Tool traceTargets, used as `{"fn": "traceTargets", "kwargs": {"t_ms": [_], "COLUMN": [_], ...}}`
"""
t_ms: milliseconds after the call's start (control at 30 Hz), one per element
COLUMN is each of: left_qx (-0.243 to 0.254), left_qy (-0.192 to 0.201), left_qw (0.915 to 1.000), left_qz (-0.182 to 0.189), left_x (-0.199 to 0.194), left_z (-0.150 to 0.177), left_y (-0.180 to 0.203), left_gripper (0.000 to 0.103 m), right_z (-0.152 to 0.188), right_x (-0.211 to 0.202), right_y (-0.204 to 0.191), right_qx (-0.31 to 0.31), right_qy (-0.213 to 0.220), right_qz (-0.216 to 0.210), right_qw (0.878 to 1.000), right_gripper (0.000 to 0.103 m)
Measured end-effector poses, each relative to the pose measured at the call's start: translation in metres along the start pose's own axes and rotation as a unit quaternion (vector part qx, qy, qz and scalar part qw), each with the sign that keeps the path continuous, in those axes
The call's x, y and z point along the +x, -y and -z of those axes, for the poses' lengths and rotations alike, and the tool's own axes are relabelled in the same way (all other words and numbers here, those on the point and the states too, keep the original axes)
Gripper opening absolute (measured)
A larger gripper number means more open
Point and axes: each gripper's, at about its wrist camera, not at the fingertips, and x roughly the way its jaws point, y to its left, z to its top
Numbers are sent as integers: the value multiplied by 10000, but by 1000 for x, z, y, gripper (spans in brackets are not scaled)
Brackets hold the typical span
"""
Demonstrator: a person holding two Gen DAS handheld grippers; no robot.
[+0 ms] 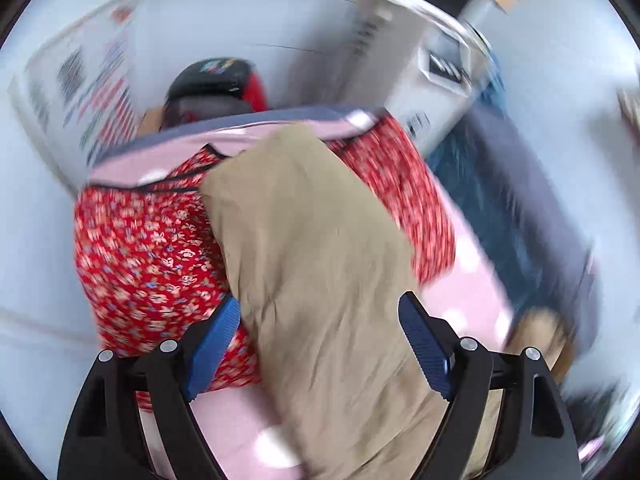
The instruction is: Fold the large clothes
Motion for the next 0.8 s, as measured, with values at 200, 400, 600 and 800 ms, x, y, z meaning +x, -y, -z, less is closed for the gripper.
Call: {"fn": "traceTargets", "kwargs": {"t_ms": [200, 400, 600, 800], "left_qx": [1556, 1688, 1883, 1635], "left_qy": [-907, -2126, -3003, -3140], "left_qw": [9834, 9620, 9332, 9323], "left_qz": [229, 277, 589, 744], "left_x": [23, 48, 45, 48], "left_z": [79, 165, 235, 260], "left_y": [22, -16, -48, -53], "left_gripper": [93, 93, 92, 87], "right_z": [70, 132, 144, 171], "right_x": [6, 8, -10, 15], "right_y": [-38, 40, 140, 164], "right_qx": [-2462, -2911, -1629, -1072], "right_qy": [-726, -1695, -2224, -2998], "right_qz": [730, 1517, 1510, 904], "right_qw": [9637, 9292, 9493, 9436], "right_gripper": [79, 79, 79, 80]}}
